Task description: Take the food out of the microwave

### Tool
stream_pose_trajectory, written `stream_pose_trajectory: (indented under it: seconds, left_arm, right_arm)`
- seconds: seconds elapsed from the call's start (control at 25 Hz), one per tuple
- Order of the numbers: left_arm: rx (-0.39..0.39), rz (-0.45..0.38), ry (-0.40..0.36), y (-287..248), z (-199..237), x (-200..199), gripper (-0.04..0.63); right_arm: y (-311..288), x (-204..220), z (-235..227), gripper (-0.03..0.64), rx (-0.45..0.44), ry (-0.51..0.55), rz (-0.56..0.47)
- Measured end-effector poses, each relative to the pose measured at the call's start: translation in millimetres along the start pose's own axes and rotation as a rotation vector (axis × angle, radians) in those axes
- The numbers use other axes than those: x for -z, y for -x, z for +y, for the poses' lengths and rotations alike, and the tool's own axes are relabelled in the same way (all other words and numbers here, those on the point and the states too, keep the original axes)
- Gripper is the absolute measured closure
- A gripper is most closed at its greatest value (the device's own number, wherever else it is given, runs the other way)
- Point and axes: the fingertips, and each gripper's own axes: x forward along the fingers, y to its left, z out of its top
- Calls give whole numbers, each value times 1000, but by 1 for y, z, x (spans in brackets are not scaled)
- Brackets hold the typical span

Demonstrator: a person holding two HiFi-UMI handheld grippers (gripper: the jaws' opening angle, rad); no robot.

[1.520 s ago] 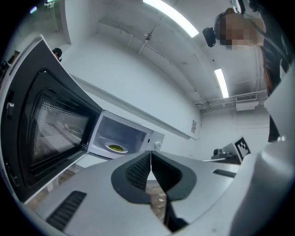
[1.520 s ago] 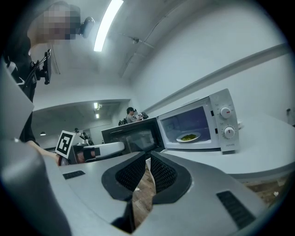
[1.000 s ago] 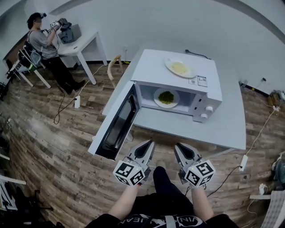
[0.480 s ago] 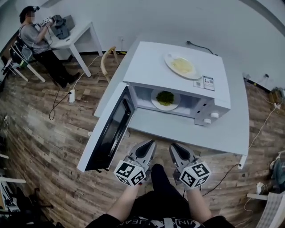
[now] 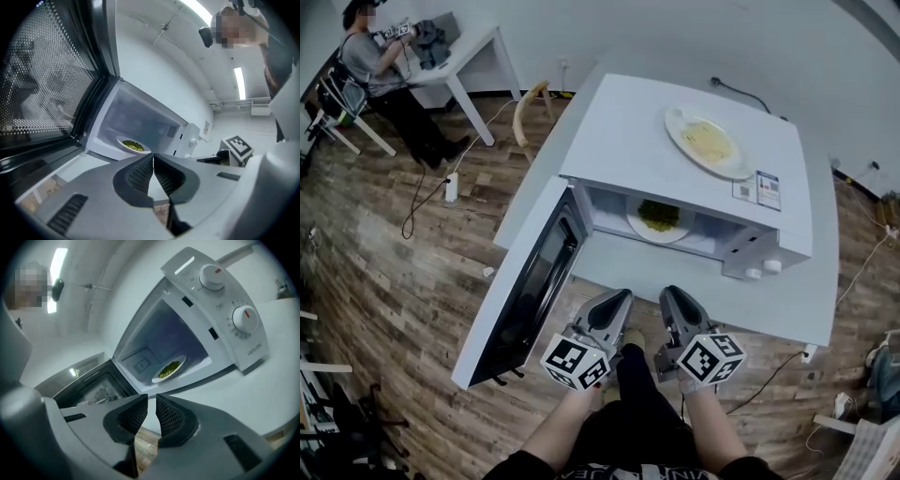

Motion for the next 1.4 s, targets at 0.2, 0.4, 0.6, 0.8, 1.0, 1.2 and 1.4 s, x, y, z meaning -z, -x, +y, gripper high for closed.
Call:
stream_pose_trajectory:
  seconds: [0.2,0.4,0.6,0.8,1.0,1.2,1.4]
  left_arm:
    - [-9,30,4,-11,6,9,584]
    - [-25,35,2,-17,14,14,584]
    - [-44,54,-28,-20,19,19,584]
    - [-62,75,-59,-17,23,22,584]
    - [-66,101,-115,-17,24,25,584]
    - [-71,106,-32,-20,30,26,584]
    - [-28,73,228,-35,31,23,575]
  right_arm:
    - [-27,-11,-10,565,-26,-168,-21]
    - [-54,-29,-18,563,-48,-276,-48]
    - [-77,-41,-20,514,-103,-417,-81]
    - [-86,-37,-39,503,-41,-622,-99]
    - [-94,-38,-51,505,5,-710,-109]
    - [-90,-41,-48,564,-25,-697,-130]
    - [-83,-41,-47,568,-42,-708,-142]
